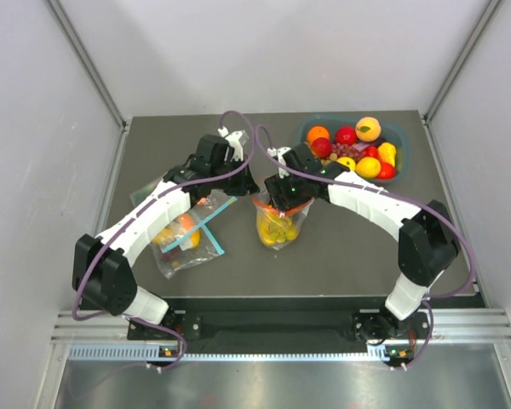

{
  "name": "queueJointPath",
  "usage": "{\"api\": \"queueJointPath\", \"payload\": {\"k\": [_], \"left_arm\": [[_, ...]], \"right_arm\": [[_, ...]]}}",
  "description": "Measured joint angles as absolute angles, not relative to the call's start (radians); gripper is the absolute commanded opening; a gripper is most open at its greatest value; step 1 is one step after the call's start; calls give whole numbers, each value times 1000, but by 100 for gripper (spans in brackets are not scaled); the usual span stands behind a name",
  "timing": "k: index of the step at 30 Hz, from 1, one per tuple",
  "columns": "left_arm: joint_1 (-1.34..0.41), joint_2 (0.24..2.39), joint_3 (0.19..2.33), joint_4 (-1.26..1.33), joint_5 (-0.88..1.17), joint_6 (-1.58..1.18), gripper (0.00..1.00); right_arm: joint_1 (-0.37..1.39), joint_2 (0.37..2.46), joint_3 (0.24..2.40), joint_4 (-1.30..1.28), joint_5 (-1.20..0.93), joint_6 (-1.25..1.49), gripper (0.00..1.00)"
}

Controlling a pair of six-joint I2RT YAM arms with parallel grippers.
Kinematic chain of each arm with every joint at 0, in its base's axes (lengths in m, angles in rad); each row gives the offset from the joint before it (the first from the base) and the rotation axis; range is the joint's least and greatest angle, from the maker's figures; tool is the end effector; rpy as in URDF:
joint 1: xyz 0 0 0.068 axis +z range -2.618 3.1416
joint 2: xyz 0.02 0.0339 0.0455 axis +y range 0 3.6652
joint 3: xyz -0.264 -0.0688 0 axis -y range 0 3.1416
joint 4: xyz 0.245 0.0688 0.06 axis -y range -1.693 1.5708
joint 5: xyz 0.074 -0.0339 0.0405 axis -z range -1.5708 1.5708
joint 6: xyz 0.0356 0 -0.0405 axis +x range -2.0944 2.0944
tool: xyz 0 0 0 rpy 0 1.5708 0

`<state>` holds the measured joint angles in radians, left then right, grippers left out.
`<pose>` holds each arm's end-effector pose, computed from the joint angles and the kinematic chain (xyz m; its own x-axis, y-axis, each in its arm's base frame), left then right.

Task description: Open the zip-top bag and remove the fake food

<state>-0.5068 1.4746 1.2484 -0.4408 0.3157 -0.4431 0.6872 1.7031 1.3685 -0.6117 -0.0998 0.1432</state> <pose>0.2845 -0.1706 0.3131 -0.7779 -0.0343 -0.6275 0.3776 0.7726 -0.5104 0.2837 0.2374 0.2626 -0.7172 -0.4049 -0.5672 -0.5798 0.7982 0.1634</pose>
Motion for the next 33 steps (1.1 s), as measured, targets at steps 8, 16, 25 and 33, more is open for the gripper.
{"api": "queueJointPath", "payload": {"k": [8, 16, 25, 33], "left_arm": [[-507, 1477, 1248, -441, 317, -420, 0], [-506, 1496, 1250, -448, 317, -398, 0], [-506, 1515, 1262, -448, 316, -383, 0], [-506, 1531, 1288, -448, 314, -387, 0]], "right_arm": [[688, 1713, 1341, -480, 3, 181, 73], [687, 1805, 1341, -422, 32, 184, 64], [683, 1824, 1329, -406, 38, 162, 8], [680, 1727, 1292, -435, -43, 157, 0]]}}
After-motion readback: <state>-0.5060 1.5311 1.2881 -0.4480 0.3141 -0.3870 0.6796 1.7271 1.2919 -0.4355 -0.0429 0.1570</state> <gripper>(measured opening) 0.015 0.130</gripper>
